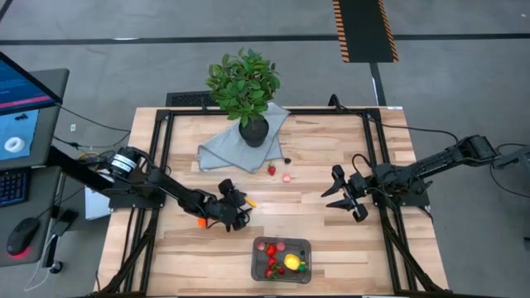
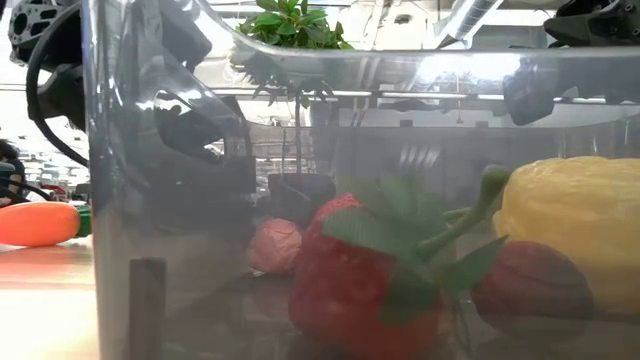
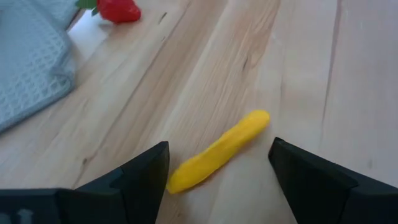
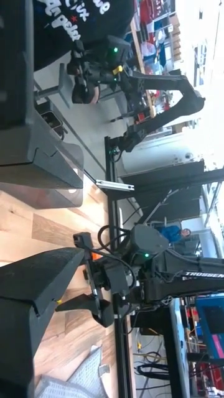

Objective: Pick and placing Produce into tupperware
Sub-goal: Put the yellow corn into the black bin

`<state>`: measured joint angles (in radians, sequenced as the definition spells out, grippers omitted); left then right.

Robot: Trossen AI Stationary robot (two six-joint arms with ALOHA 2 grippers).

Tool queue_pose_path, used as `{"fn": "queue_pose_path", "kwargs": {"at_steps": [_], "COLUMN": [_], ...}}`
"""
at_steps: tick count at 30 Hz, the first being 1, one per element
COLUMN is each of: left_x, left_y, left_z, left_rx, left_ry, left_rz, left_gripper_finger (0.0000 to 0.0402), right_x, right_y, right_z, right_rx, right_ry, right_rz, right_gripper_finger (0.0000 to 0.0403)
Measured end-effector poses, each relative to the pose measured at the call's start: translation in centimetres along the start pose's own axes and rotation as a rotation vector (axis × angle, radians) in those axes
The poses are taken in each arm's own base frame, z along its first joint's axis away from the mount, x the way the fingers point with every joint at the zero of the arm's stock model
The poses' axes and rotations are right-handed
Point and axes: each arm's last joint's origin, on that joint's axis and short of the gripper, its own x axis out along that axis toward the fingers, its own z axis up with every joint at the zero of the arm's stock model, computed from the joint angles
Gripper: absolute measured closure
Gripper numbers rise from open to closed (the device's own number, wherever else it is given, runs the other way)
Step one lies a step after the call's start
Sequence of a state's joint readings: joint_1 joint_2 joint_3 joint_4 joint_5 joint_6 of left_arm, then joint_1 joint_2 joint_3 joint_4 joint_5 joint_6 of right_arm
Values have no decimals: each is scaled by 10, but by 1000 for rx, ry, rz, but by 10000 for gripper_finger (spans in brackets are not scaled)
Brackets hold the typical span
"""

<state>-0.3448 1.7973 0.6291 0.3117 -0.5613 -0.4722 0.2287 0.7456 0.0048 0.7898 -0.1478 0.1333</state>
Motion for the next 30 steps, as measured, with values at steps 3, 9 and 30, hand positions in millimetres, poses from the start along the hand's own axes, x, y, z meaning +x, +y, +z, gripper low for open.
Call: {"fn": "queue_pose_path", "kwargs": {"at_steps": [3,9,30], "left_x": [1,3,-20], "left_y": [0,1,4], "left_z": [1,2,33], "left_rx": [17,9,36], "left_ry": [15,45,-100], "left_rz": [-32,-85,-140], "left_gripper_finger": [130,191,384], "right_x": [0,0,0], "right_y": [0,0,0], "right_z": [0,0,-1], "right_rx": [0,0,9], "right_ry": [1,4,7], "right_rz": [0,-1,-1], "right_gripper_finger": [218,216,217]}}
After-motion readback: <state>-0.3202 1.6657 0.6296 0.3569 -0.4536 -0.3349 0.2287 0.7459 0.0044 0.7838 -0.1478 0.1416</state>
